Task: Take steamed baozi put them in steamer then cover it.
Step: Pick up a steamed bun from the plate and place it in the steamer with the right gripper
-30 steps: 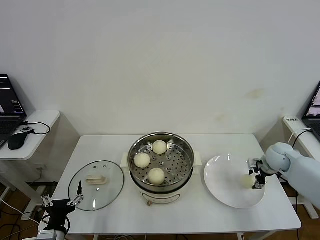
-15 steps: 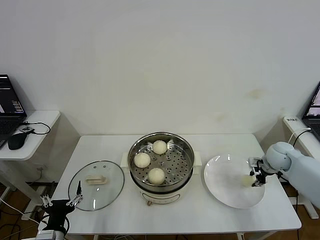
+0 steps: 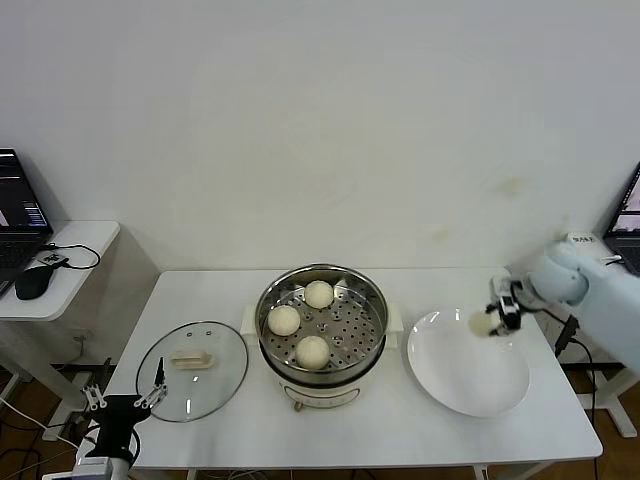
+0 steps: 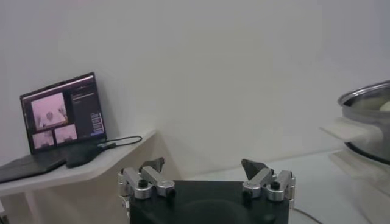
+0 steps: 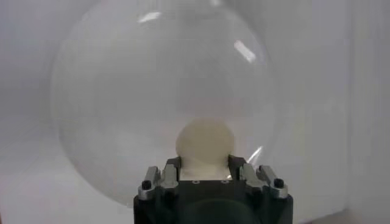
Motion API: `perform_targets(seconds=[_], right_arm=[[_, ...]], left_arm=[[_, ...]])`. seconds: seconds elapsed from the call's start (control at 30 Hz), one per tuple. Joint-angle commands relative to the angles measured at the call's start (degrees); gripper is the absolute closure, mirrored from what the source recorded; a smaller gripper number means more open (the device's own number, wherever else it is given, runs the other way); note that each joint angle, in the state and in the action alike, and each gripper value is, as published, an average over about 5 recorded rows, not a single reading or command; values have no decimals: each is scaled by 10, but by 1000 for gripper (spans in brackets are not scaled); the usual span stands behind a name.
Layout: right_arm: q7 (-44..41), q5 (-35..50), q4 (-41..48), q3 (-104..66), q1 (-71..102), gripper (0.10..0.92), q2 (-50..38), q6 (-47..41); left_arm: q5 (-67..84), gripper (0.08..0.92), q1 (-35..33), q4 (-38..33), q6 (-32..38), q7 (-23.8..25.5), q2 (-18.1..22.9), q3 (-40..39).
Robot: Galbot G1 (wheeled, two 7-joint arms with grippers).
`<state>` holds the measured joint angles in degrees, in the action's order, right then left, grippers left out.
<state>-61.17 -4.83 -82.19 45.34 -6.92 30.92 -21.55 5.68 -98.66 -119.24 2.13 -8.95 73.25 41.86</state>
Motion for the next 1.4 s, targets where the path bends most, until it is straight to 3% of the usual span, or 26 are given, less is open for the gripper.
perform_targets(seconds=[0.03,0.3,0.5,1.03,1.4], right_arm=[[18,172,-76,185,-291,516,71,-71],[74,311,-109,225,-320,516,174,-154],[110,354,-100,231,-277,511,227,-193],[120,268,-30,230,-162,508,271,-200],[119,254,-20,227,-146,507,276,-201]], left_arm=[[0,177,2,-4,0,0,1,-2],[-1,177,0,-13,0,0,5,-1],[-4,177,-2,-18,0,-1,12,0],[-3,177,0,-13,1,0,15,7],[-2,177,7,-5,0,0,14,4]])
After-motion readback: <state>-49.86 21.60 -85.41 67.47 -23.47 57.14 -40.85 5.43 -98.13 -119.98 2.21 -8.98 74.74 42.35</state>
